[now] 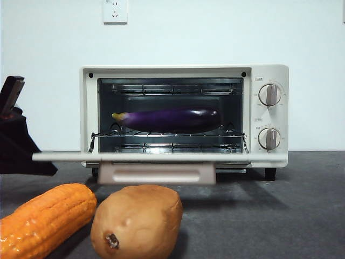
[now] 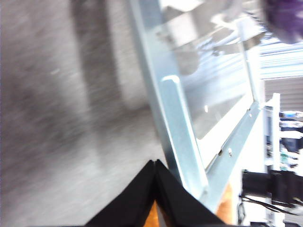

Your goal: Take the eggplant from the table,put the eggplant in the oven

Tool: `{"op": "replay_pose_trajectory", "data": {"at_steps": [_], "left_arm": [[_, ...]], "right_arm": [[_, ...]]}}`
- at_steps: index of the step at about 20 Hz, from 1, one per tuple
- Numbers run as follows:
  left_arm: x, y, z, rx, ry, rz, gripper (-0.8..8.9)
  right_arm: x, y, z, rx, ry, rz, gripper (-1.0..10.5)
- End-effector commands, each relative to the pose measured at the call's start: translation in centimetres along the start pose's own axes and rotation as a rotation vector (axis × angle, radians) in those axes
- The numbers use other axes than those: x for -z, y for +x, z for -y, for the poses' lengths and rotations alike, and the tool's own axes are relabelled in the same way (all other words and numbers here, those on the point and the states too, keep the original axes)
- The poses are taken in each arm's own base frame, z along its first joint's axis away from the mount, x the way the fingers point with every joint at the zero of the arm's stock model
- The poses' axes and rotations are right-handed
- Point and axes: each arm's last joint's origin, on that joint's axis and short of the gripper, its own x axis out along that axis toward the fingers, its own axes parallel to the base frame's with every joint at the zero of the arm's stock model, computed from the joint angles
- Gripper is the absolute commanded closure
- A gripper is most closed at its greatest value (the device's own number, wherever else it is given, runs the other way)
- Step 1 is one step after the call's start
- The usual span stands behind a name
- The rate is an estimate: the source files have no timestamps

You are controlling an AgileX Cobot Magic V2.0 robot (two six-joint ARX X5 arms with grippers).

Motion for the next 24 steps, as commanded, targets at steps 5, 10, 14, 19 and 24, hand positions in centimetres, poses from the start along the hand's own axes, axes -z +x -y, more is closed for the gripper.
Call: {"op": "replay_pose_trajectory", "data": {"at_steps": [5,10,14,19,24], "left_arm": [[-1.1,0.1,0.5,0.145,0.047,0.015,8.09],[-3.3,-0.5,1.8,0.173,0.077,0.044,8.09],[-5.9,-1.4,3.5,0.179,0.116,0.082,8.09],[-9.0,-2.8,6.2,0.187,0.18,0.13,8.09],[-9.8,-4.5,9.1,0.085,0.215,0.167,8.09]], "right_arm": [[-0.4,-0.3,0.0,-0.007,0.019,0.013,9.4],[-0.2,-0.2,0.0,-0.01,0.021,-0.007,9.4],[0.1,-0.2,-0.1,-0.018,0.026,-0.039,9.4],[0.7,-0.2,-0.3,-0.062,0.032,-0.097,9.4],[1.7,1.0,-1.3,-0.135,-0.001,-0.146,9.4]]}}
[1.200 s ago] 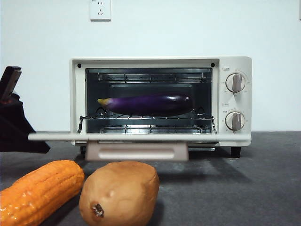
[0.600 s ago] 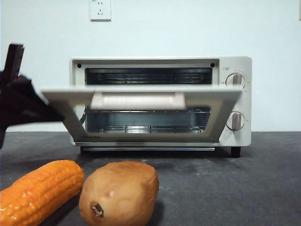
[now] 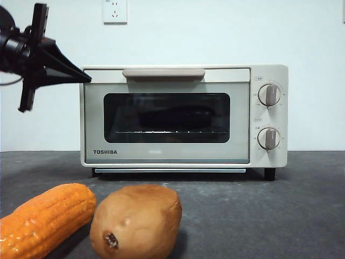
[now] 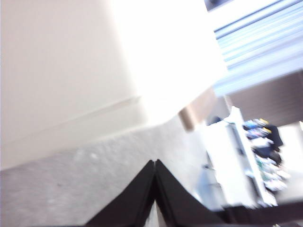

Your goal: Take the eggplant from the table,put the eggplant in the oven

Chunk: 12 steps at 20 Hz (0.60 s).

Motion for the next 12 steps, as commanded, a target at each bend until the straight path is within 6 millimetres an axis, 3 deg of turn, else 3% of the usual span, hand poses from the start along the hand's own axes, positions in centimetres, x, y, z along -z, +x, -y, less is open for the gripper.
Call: {"op": "replay_pose_trajectory", "data": {"at_steps": [1,7,12], "left_arm": [[-0.3,-0.8,2.1,-0.114,0.054,0.015,8.09],[1.7,-2.5,8.0,-0.446,0.248,0.028,8.09],[4.1,-3.5,13.1,-0.65,0.428,0.104,8.09]], "right_arm": [[0.4,1.3,-0.9,-0.044,-0.023,-0.04,9.4],[3.3,5.1,-2.3,-0.088,-0.129,-0.195,9.4],[5.5,8.6,-2.2,-0.101,-0.044,-0.237,9.4]]}}
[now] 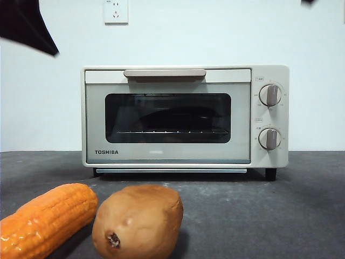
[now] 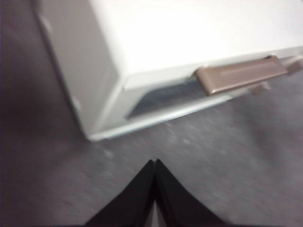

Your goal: Take the eggplant from the table,put the eggplant in the oven

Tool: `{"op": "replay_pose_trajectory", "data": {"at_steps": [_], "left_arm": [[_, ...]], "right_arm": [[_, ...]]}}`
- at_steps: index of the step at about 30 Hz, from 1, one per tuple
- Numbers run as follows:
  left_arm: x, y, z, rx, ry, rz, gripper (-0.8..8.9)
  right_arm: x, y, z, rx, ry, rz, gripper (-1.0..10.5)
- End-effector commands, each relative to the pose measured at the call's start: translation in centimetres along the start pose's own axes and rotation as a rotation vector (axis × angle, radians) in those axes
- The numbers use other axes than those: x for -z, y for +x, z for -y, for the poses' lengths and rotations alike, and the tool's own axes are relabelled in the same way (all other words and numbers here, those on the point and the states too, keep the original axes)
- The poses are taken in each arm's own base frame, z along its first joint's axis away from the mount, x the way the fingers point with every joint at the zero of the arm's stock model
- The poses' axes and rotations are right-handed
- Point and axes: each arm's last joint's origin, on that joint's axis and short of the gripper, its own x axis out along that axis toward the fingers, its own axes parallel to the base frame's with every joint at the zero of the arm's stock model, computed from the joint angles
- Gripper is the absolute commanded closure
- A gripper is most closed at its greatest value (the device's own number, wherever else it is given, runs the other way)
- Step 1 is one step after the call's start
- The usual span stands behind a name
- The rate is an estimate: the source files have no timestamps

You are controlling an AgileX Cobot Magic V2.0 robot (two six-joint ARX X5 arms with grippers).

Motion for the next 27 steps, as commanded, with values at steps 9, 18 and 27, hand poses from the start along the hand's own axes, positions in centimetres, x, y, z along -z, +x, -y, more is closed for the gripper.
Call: {"op": "replay_pose_trajectory", "data": {"at_steps": [9,18,27], "left_arm": [[5.7,-4.2,3.8,-0.172,0.167,0.264,8.09],[12.4,-2.0,3.0,-0.227,0.132,0.322,8.09],[12.9,-1.8,3.0,-0.214,0.076,0.315,8.09]], "right_arm": [[3.6,4.6,2.7,0.055,0.419,0.359,9.4],[7.9,6.3,1.5,0.13,0.506,0.574,9.4],[8.1,6.4,1.4,0.134,0.499,0.583,9.4]]}}
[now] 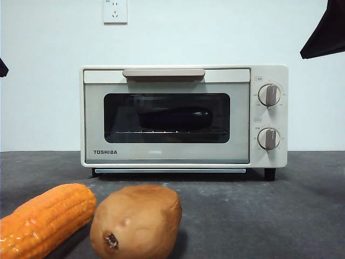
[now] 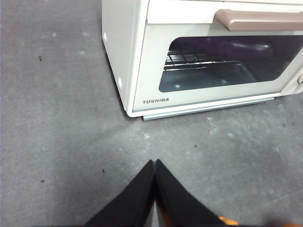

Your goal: Take the eggplant from the table,put the eggplant in the oven

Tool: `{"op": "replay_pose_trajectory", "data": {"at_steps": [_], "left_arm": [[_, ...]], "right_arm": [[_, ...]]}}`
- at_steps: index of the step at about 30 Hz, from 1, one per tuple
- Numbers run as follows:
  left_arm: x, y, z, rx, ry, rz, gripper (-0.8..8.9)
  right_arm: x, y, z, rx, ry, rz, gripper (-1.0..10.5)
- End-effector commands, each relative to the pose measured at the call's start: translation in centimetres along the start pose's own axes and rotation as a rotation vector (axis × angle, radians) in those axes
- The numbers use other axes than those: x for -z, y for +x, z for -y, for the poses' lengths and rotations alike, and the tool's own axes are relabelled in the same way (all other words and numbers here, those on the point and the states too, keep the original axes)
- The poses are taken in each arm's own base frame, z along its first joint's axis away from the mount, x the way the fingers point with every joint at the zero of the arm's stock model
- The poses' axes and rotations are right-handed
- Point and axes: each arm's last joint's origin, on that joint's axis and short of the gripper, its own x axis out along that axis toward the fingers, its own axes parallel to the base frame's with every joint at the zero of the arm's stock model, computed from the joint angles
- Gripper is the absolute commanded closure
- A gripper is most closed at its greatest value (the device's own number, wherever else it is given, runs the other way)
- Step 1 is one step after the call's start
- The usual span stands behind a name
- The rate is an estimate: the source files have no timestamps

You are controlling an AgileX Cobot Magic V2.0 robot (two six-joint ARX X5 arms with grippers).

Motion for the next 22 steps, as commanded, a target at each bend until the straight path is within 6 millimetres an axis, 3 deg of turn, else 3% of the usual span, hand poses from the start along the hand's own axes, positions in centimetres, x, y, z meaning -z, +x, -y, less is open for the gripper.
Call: {"op": "replay_pose_trajectory", "data": {"at_steps": [1,10,18,22], "left_arm": [[-0.5,0.0,0.1,0.003,-0.013,0.028,8.09],[-0.4,-0.2,0.2,0.012,-0.01,0.027,8.09],[-0.1,-5.1,-0.5,-0.064,0.085,0.26,8.09],[1.1,-6.0,-1.5,-0.19,0.079,0.345,8.09]], "right_arm": [[-0.3,0.0,-0.1,-0.002,0.009,0.02,9.4],[-0.3,0.0,-0.1,-0.002,0.009,0.021,9.4],[-0.3,0.0,-0.1,-0.002,0.009,0.021,9.4],[-0.3,0.0,-0.1,-0.002,0.009,0.022,9.4]]}}
